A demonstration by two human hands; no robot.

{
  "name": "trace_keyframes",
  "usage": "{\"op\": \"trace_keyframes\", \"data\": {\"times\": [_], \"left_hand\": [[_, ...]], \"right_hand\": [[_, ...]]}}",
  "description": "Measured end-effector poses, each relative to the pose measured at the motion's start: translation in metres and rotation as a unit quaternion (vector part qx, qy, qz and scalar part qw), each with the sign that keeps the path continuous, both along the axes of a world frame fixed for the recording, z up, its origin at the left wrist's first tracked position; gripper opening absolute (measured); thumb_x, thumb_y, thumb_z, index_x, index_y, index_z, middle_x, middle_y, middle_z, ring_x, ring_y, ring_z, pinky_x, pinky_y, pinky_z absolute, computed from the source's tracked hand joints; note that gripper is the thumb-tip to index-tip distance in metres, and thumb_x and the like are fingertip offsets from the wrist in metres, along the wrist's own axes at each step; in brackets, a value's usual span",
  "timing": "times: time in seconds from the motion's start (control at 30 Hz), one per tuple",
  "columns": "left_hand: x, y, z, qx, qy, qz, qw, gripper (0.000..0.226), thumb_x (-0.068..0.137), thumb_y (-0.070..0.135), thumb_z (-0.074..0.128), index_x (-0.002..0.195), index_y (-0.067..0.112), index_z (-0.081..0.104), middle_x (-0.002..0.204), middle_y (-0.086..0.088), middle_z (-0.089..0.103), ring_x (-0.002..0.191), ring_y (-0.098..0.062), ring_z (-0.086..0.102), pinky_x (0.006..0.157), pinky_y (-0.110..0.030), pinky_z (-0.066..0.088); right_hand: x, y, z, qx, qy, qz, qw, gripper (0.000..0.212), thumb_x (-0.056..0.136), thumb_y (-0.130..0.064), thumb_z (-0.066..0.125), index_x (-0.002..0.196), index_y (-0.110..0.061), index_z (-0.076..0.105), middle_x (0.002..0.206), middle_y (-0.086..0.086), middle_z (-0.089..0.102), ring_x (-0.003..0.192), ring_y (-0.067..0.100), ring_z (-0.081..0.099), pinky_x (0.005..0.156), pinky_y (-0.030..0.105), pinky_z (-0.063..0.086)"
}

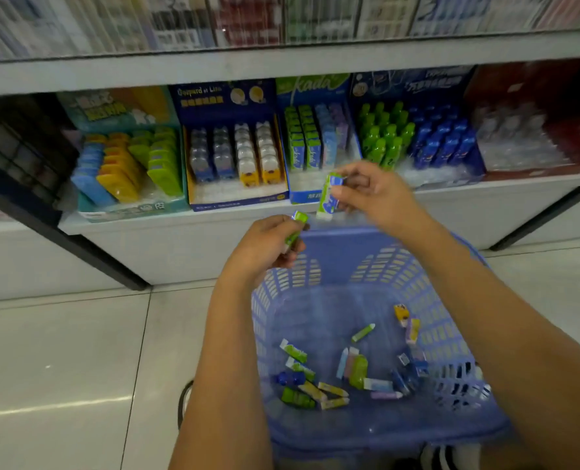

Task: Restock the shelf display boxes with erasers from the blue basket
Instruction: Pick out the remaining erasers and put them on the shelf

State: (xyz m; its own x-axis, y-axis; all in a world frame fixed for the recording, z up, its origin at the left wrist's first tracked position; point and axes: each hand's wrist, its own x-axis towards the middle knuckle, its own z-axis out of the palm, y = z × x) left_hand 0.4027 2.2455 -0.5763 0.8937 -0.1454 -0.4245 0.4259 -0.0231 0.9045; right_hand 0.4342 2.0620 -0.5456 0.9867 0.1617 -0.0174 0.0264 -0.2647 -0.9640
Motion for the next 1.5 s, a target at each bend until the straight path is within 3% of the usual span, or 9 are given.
{"op": "trace_keyframes", "data": {"times": [0.1,0.23,0.37,0.57,0.73,0.97,1.1,1.2,1.5], "left_hand": [[0.003,0.004,0.008,-0.027,-0.036,0.054,0.998,0.032,0.098,0.034,0.045,0.084,0.018,0.069,0.056,0.004,0.048,0.041,-0.005,0.033,0.038,-0.016,0.026],[0.008,0.004,0.008,-0.082,0.004,0.127,0.988,0.053,0.102,0.036,0.032,0.076,0.013,0.071,0.055,0.003,0.047,0.044,-0.007,0.031,0.037,-0.017,0.023],[0.011,0.002,0.006,-0.090,0.022,0.135,0.986,0.042,0.102,0.029,0.036,0.084,0.010,0.069,0.061,0.002,0.051,0.047,-0.008,0.036,0.037,-0.017,0.031],[0.012,0.005,0.001,-0.061,0.020,0.135,0.989,0.026,0.098,0.029,0.047,0.100,0.011,0.066,0.075,0.003,0.063,0.056,-0.009,0.047,0.045,-0.018,0.040],[0.014,0.003,-0.003,-0.057,-0.013,0.141,0.988,0.012,0.095,0.021,0.054,0.091,0.015,0.064,0.082,0.001,0.060,0.067,-0.010,0.050,0.059,-0.022,0.043],[0.016,0.001,-0.002,-0.108,-0.034,0.169,0.979,0.029,0.096,0.003,0.049,0.123,0.002,0.056,0.100,-0.006,0.063,0.080,-0.011,0.061,0.071,-0.020,0.051],[0.016,0.002,0.000,-0.180,-0.039,0.200,0.962,0.028,0.093,0.003,0.055,0.120,0.001,0.058,0.103,-0.012,0.066,0.086,-0.015,0.066,0.073,-0.021,0.055],[0.014,0.003,0.001,-0.206,-0.044,0.212,0.954,0.026,0.092,0.003,0.057,0.118,0.002,0.060,0.096,-0.007,0.068,0.086,-0.016,0.067,0.073,-0.021,0.055],[0.012,-0.001,0.001,-0.177,-0.069,0.209,0.959,0.022,0.088,0.003,0.063,0.109,0.008,0.063,0.092,-0.005,0.071,0.086,-0.015,0.070,0.077,-0.022,0.056]], "right_hand": [[0.025,0.004,0.015,-0.057,-0.107,-0.069,0.990,0.019,0.084,-0.005,0.067,0.100,-0.010,0.058,0.067,-0.007,0.053,0.066,0.010,0.056,0.076,0.031,0.055],[0.054,0.023,0.015,-0.145,-0.179,-0.065,0.971,0.017,0.082,-0.008,0.069,0.098,-0.007,0.063,0.074,-0.011,0.056,0.066,0.001,0.055,0.067,0.013,0.047],[0.070,0.038,0.004,-0.210,-0.202,-0.035,0.956,0.019,0.084,-0.009,0.068,0.101,-0.004,0.065,0.083,0.001,0.060,0.071,0.009,0.056,0.069,0.014,0.045],[0.080,0.036,0.004,-0.221,-0.207,-0.009,0.953,0.020,0.084,-0.010,0.068,0.103,-0.006,0.065,0.085,0.000,0.060,0.068,-0.001,0.055,0.066,0.002,0.044],[0.079,0.036,0.005,-0.232,-0.219,0.007,0.948,0.020,0.085,-0.011,0.068,0.104,-0.005,0.065,0.089,0.003,0.063,0.079,0.010,0.058,0.073,0.014,0.048],[0.074,0.039,0.003,-0.316,-0.293,0.018,0.902,0.024,0.088,-0.015,0.064,0.108,-0.002,0.070,0.105,0.017,0.066,0.092,0.028,0.063,0.086,0.028,0.048],[0.064,0.040,0.000,-0.357,-0.363,0.004,0.860,0.021,0.090,-0.012,0.060,0.095,0.006,0.070,0.096,0.020,0.065,0.076,0.033,0.063,0.071,0.042,0.054],[0.060,0.037,0.000,-0.370,-0.402,0.004,0.838,0.018,0.085,-0.009,0.066,0.094,0.005,0.073,0.088,0.022,0.066,0.068,0.033,0.065,0.064,0.041,0.057],[0.065,0.032,0.000,-0.395,-0.368,0.041,0.841,0.021,0.087,-0.013,0.062,0.089,0.005,0.073,0.096,0.021,0.065,0.074,0.034,0.065,0.067,0.044,0.055]]}}
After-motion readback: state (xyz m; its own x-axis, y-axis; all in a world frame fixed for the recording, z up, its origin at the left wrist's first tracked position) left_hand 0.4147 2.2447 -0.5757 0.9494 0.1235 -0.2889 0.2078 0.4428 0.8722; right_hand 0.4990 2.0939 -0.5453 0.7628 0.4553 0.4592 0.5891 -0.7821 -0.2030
